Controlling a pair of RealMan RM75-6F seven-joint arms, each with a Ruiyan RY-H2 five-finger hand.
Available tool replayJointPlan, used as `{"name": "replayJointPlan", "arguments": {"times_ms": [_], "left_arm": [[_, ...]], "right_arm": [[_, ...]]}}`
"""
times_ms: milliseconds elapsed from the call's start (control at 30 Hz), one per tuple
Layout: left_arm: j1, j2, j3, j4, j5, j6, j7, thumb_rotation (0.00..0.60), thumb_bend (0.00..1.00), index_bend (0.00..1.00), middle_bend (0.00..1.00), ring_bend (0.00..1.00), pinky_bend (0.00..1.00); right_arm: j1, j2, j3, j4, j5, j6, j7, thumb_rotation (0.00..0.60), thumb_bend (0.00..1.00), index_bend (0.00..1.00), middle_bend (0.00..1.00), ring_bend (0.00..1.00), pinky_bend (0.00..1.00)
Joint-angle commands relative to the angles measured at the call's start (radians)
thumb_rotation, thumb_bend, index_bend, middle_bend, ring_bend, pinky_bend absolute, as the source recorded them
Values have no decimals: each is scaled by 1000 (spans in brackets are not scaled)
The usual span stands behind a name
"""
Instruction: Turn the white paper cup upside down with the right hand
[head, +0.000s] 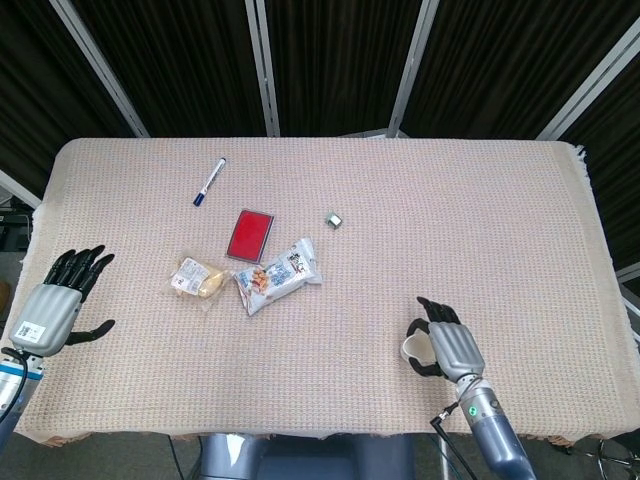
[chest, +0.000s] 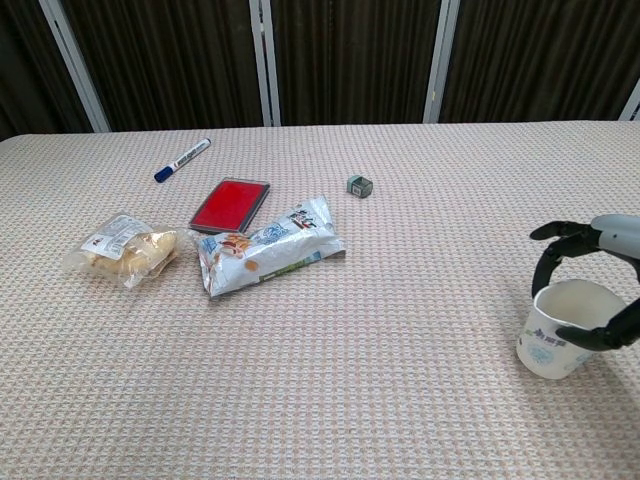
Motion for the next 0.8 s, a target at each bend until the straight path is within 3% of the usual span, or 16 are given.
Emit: {"name": "replayJointPlan", "arguments": {"times_ms": [33, 233, 500, 800], "left_arm": [[0, 0, 0, 0, 0, 0, 0, 600, 157, 0, 0, 0, 0], [0, 0, 0, 0, 0, 1, 0, 600, 156, 0, 0, 0, 0], [-1, -1, 0, 1, -1, -1, 0, 600, 158, 0, 0, 0, 0], [-4, 0, -2, 0, -4, -6, 0, 600, 158, 0, 0, 0, 0]], "right_arm": [[0, -8, 12, 0, -12, 7, 22, 600, 231, 415, 0, 0, 0], [19, -22, 55, 7, -9, 0, 59, 600, 227, 415, 0, 0, 0], [71, -101, 133, 109, 8, -27, 124, 600, 220, 415, 0, 0, 0], [116, -147, 145, 186, 80, -45, 93, 600, 218, 415, 0, 0, 0]]}}
